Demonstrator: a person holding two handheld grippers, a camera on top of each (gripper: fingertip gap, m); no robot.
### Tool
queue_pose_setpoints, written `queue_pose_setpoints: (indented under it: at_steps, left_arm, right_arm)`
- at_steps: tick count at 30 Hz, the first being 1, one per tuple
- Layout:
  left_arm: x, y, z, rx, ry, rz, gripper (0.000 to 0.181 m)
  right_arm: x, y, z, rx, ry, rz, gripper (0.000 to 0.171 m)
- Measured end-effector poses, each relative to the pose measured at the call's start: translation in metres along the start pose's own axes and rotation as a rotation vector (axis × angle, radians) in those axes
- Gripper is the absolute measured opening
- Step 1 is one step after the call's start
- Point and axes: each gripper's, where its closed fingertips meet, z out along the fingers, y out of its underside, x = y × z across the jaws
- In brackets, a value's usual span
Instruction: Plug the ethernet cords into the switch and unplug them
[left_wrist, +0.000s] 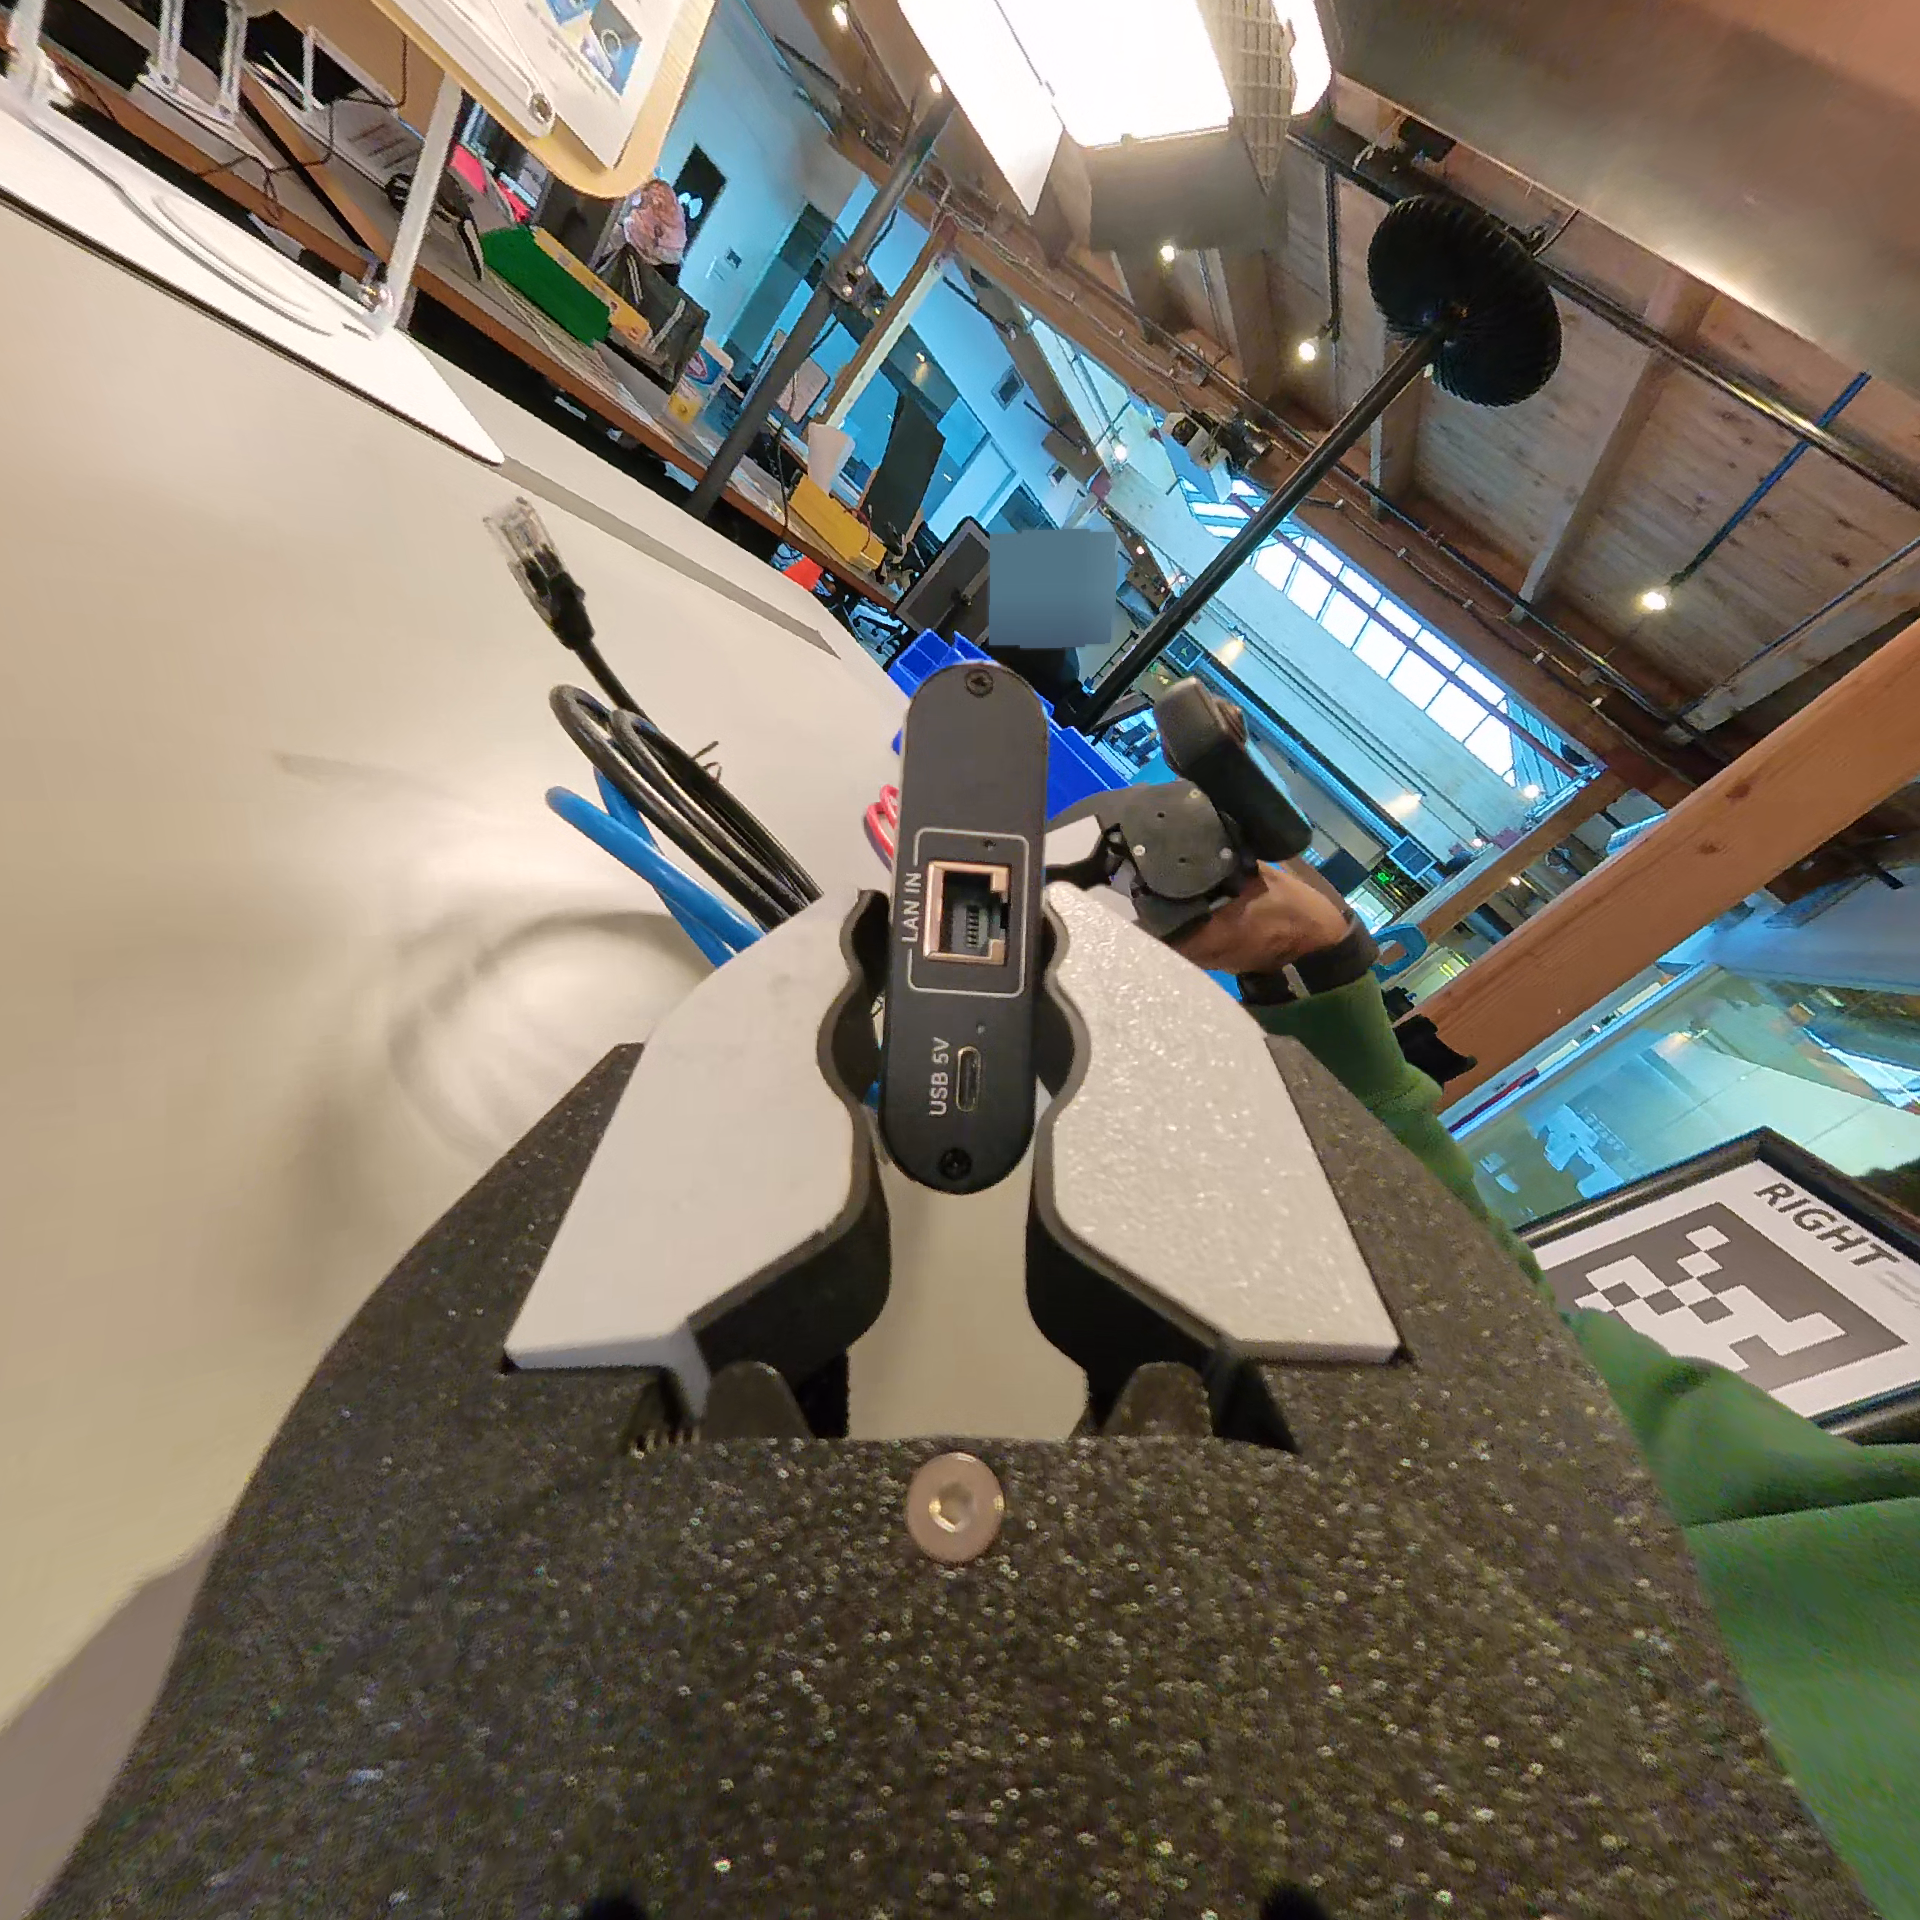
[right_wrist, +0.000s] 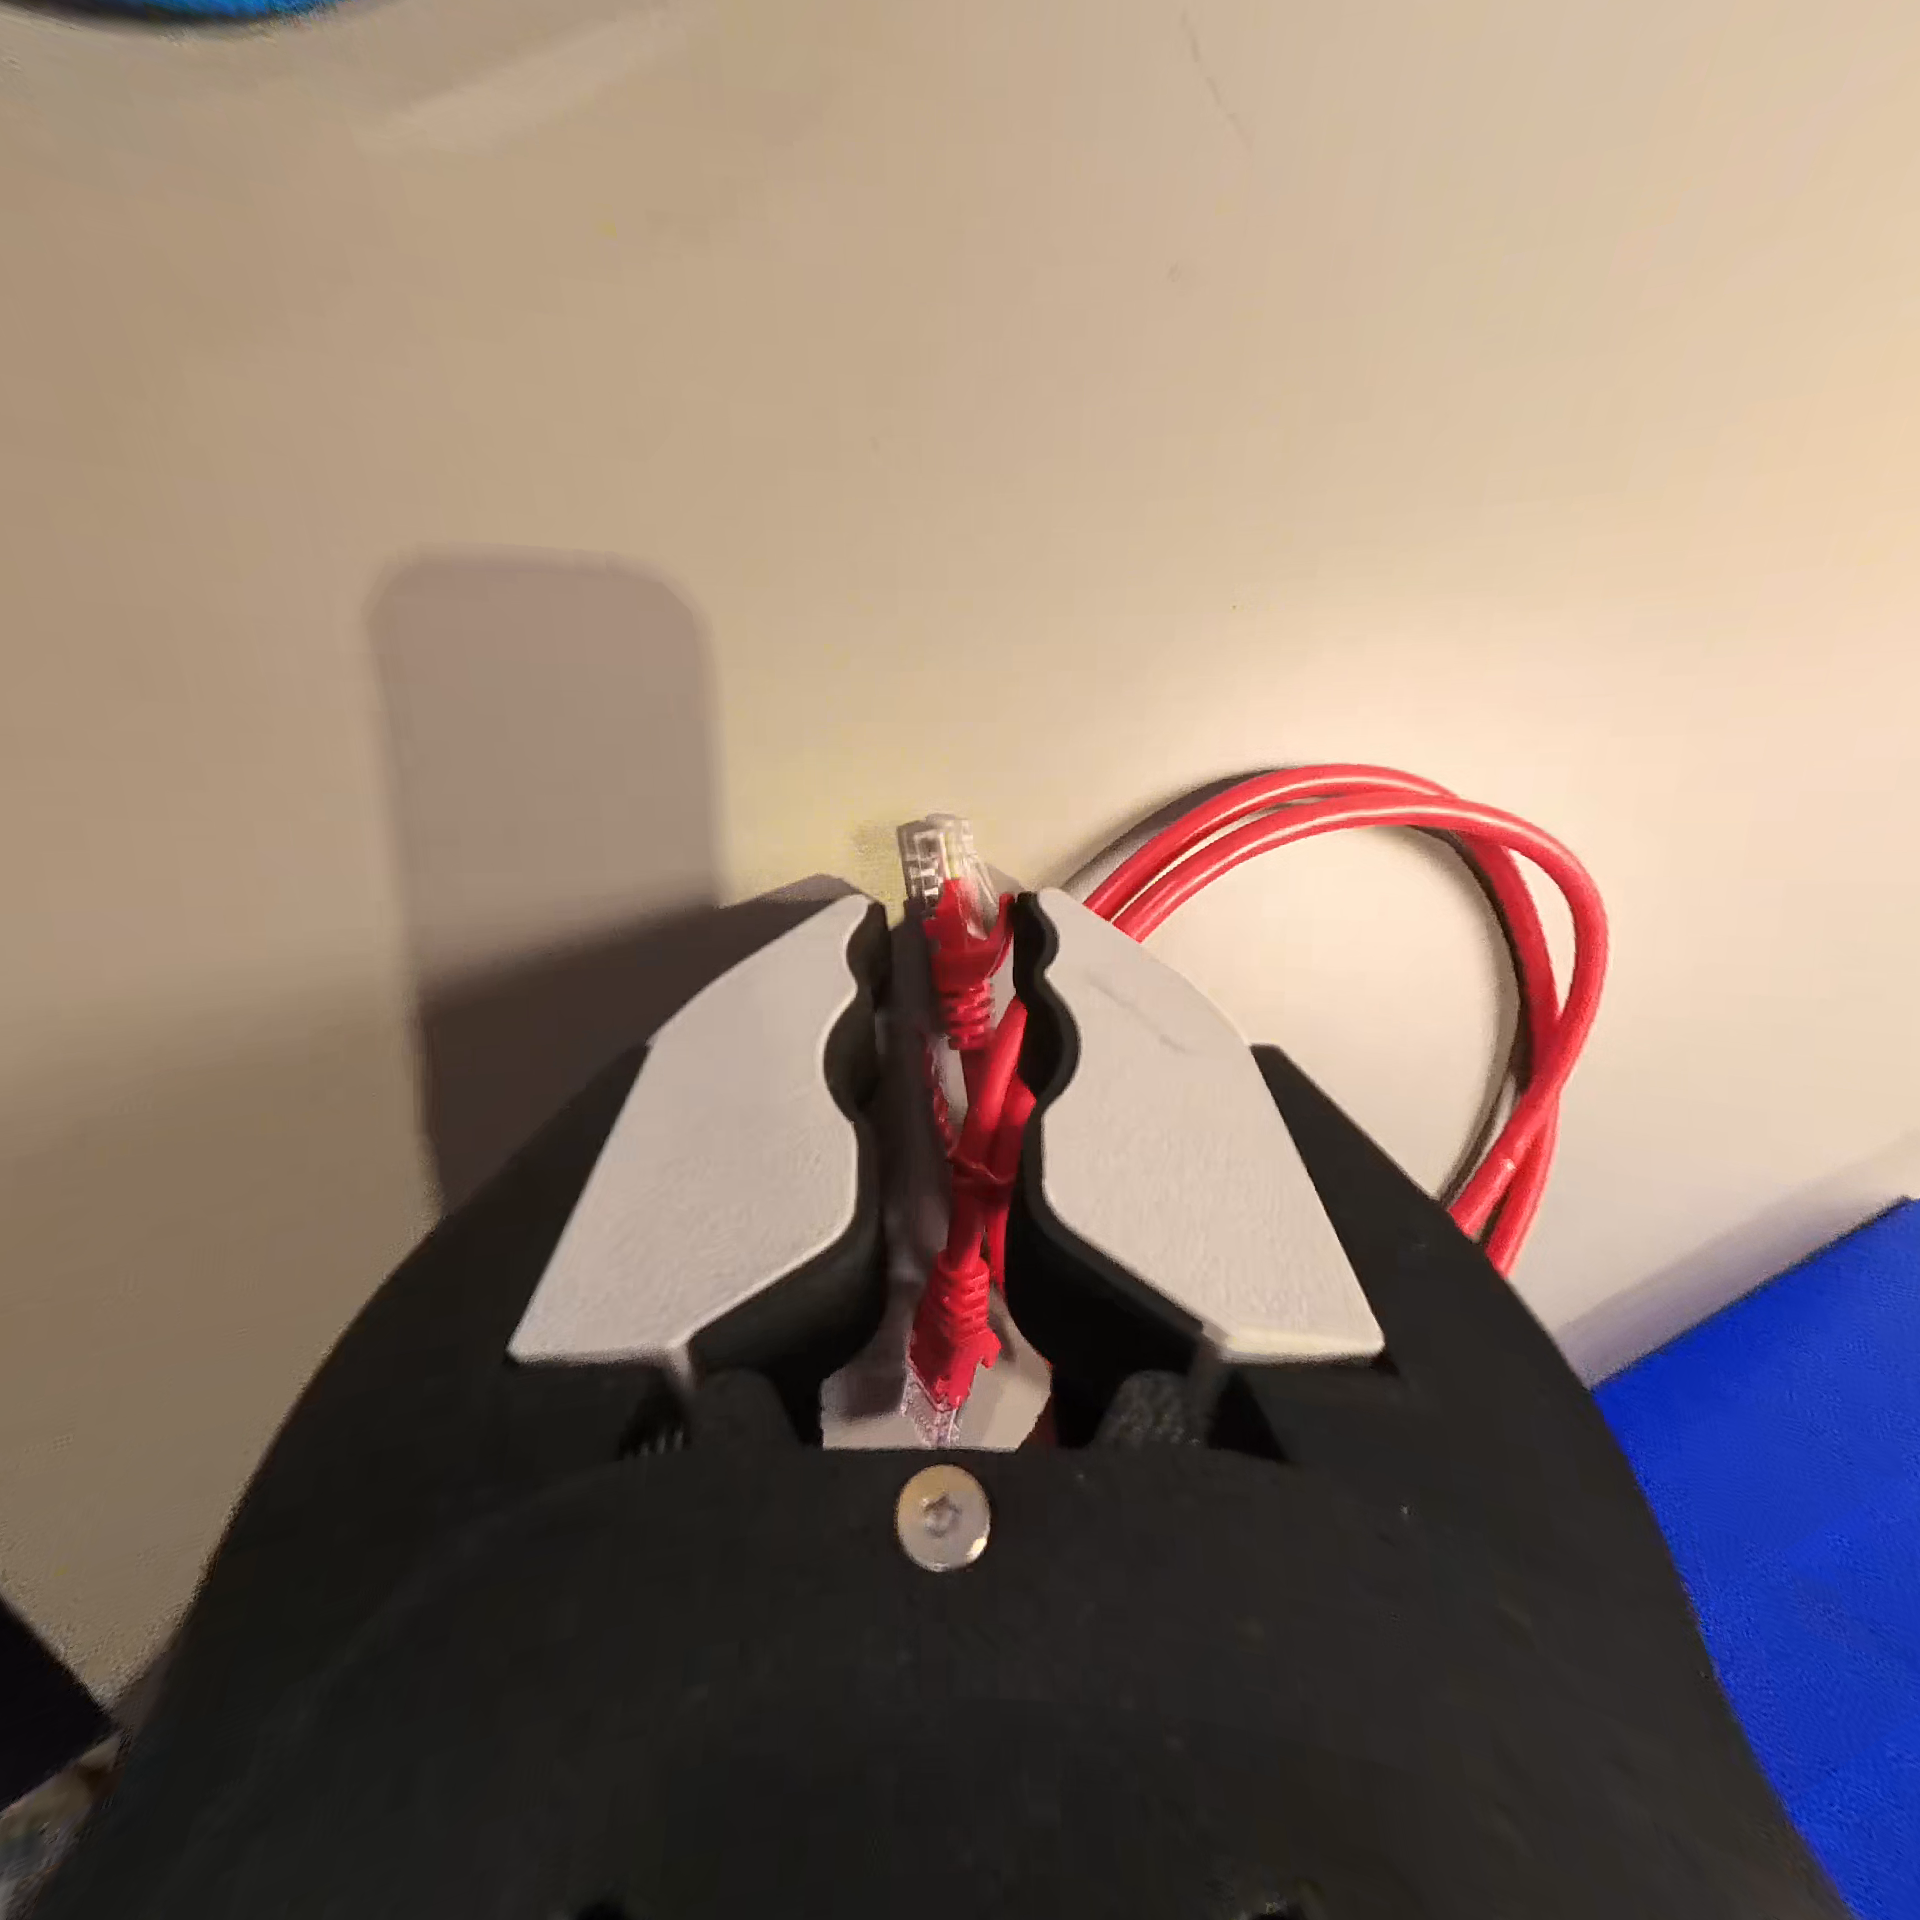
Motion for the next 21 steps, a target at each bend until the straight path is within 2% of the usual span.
queue_pose_setpoints:
  at_steps: [6,10,13,16,21]
  left_arm:
    - [0.004,0.004,0.002,-0.020,0.020,-0.005,0.027]
    - [0.003,0.004,0.002,-0.017,0.027,-0.027,0.027]
    - [0.002,0.003,0.001,-0.006,0.027,-0.050,0.027]
    - [0.001,0.002,0.002,0.003,0.022,-0.061,0.027]
    - [0.001,0.006,0.000,0.016,0.006,-0.083,0.027]
  right_arm:
    - [0.000,0.002,0.002,-0.021,-0.105,0.089,0.024]
    - [-0.003,0.001,0.001,-0.016,-0.088,0.083,0.018]
    - [0.001,0.000,0.000,0.005,0.071,0.030,0.017]
    - [0.004,-0.011,-0.001,0.106,0.264,0.011,0.017]
    - [-0.029,-0.048,-0.009,0.303,0.455,-0.051,0.017]
